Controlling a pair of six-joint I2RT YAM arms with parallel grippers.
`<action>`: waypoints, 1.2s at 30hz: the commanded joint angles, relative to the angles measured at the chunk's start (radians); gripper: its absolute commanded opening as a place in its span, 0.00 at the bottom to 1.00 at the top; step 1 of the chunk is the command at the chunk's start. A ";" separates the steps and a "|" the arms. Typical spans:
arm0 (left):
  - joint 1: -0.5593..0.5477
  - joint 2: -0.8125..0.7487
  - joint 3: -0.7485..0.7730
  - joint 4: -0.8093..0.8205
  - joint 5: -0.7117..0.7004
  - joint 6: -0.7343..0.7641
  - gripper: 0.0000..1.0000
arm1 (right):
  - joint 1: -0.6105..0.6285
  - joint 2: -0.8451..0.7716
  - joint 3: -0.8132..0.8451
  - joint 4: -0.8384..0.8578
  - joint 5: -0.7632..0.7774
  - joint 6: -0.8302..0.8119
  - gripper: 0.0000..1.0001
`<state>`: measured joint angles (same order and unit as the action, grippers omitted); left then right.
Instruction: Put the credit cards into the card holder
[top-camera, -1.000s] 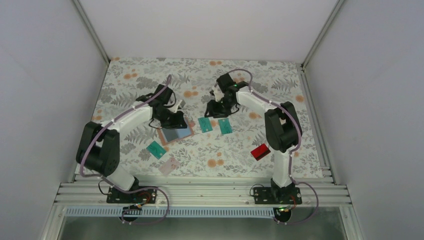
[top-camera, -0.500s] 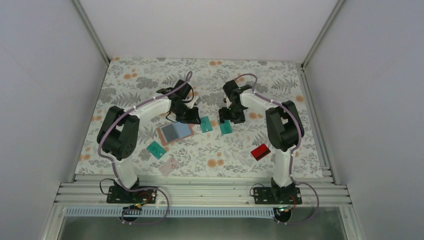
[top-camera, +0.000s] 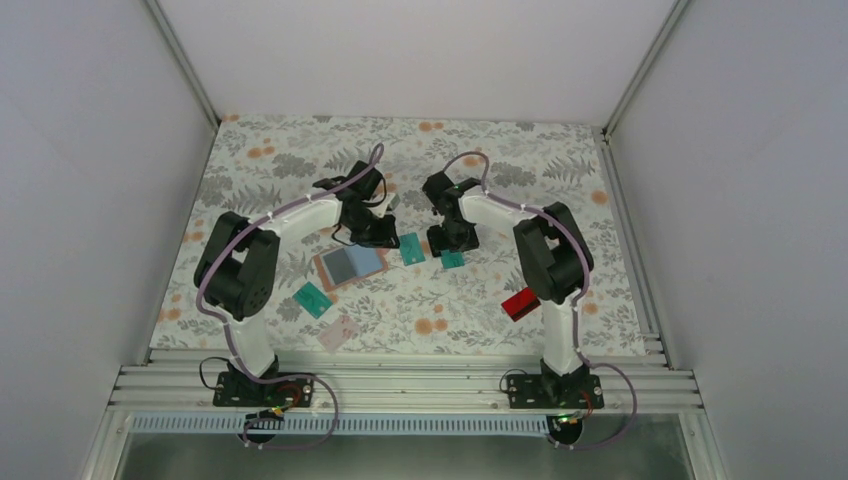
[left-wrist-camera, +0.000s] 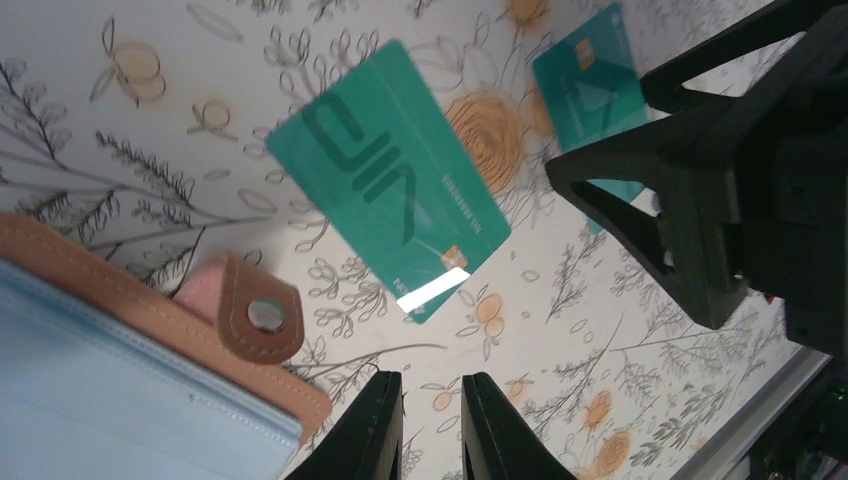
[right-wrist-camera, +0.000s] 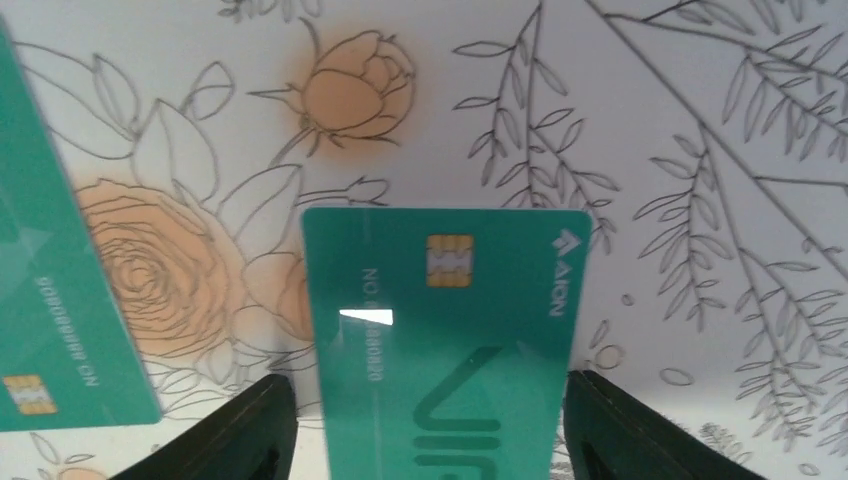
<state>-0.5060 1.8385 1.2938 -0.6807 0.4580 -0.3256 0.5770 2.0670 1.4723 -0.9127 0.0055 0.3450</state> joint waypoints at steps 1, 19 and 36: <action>-0.001 -0.044 -0.057 0.024 -0.012 -0.018 0.17 | 0.050 0.040 -0.110 0.037 -0.034 0.000 0.62; -0.001 -0.143 -0.217 0.076 -0.008 -0.044 0.17 | 0.408 -0.119 -0.430 0.128 -0.293 -0.038 0.43; -0.098 -0.088 -0.162 0.047 -0.054 0.012 0.17 | 0.425 -0.443 -0.485 0.208 -0.397 0.131 0.47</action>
<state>-0.5522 1.7519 1.0817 -0.5858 0.4839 -0.3416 1.0500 1.6985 0.9653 -0.7033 -0.3744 0.3943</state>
